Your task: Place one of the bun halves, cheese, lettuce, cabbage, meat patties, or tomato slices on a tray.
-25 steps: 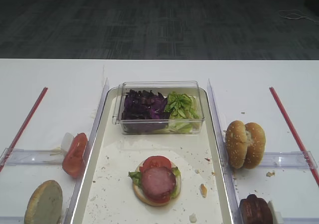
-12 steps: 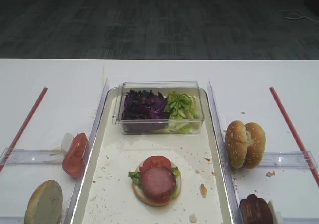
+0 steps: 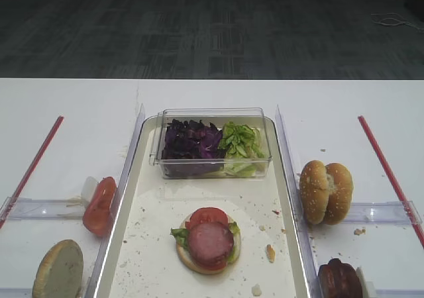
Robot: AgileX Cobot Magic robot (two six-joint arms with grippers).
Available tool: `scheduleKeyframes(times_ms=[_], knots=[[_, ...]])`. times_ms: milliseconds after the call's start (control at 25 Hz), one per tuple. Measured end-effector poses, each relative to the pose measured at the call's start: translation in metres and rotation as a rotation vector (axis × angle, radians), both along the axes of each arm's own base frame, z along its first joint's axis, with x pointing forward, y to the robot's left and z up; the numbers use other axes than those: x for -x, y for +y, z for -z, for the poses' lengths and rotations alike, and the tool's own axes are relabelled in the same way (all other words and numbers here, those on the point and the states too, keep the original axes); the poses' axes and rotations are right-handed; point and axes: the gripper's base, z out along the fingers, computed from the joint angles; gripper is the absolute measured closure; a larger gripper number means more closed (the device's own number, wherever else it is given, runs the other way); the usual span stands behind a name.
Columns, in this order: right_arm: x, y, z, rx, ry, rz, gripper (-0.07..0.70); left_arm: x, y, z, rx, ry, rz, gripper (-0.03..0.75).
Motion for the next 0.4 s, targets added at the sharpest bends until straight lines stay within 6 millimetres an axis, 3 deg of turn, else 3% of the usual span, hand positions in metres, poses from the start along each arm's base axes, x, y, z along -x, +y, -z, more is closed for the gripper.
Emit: scheduleKeyframes(times_ms=[400], knots=[[0.0, 0.0, 0.0, 0.0, 0.0, 0.0, 0.094, 0.0, 0.0, 0.0, 0.0, 0.0, 0.0, 0.278]])
